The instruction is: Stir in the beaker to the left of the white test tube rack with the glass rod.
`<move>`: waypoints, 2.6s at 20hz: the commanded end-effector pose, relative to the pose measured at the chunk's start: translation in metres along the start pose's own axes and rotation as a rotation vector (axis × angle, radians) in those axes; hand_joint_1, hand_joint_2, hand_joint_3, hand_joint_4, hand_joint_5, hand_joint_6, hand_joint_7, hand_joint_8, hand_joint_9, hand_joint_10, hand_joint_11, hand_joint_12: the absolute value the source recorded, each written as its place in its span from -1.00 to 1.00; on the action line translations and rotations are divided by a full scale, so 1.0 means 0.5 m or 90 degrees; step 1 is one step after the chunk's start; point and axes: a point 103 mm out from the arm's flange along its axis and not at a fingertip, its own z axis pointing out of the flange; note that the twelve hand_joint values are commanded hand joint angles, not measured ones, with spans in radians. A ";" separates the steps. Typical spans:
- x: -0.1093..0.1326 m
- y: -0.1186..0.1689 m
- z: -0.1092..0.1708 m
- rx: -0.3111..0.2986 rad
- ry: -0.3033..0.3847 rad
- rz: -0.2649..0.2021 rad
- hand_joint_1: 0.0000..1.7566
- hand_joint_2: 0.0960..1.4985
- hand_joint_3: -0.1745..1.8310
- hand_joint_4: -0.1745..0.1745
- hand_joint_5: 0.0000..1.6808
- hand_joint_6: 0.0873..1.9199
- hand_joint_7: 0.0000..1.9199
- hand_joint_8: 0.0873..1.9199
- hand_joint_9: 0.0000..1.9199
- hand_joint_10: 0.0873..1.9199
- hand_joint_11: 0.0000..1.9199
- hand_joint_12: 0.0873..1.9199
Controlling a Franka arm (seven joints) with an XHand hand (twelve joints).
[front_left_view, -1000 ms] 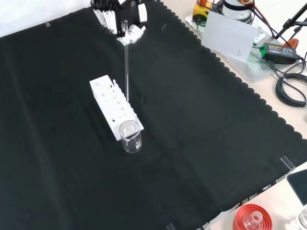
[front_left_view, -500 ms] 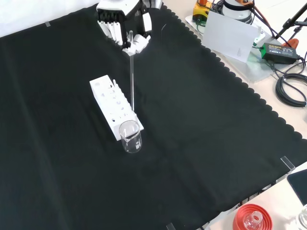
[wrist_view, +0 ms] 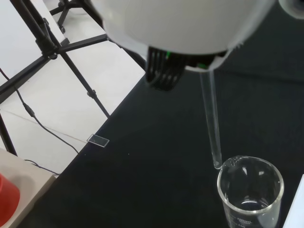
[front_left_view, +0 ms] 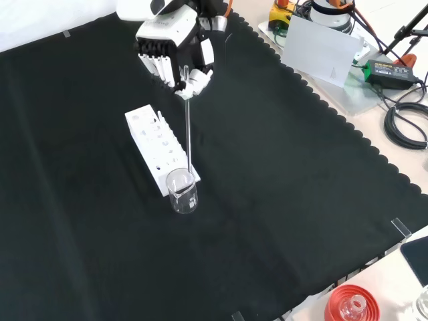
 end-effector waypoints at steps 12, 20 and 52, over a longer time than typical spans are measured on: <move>-0.076 0.027 0.038 0.019 0.016 0.028 0.52 -0.53 0.23 -1.00 0.50 -0.28 0.50 -0.26 0.99 -0.99 0.77 -0.53; -0.101 0.029 0.056 0.031 0.027 0.030 0.52 -0.53 0.23 -1.00 0.50 -0.28 0.50 -0.26 0.99 -0.99 0.77 -0.53; -0.105 0.067 0.194 0.070 0.034 0.026 0.52 -0.53 0.23 -1.00 0.50 -0.28 0.50 -0.26 0.99 -0.99 0.77 -0.53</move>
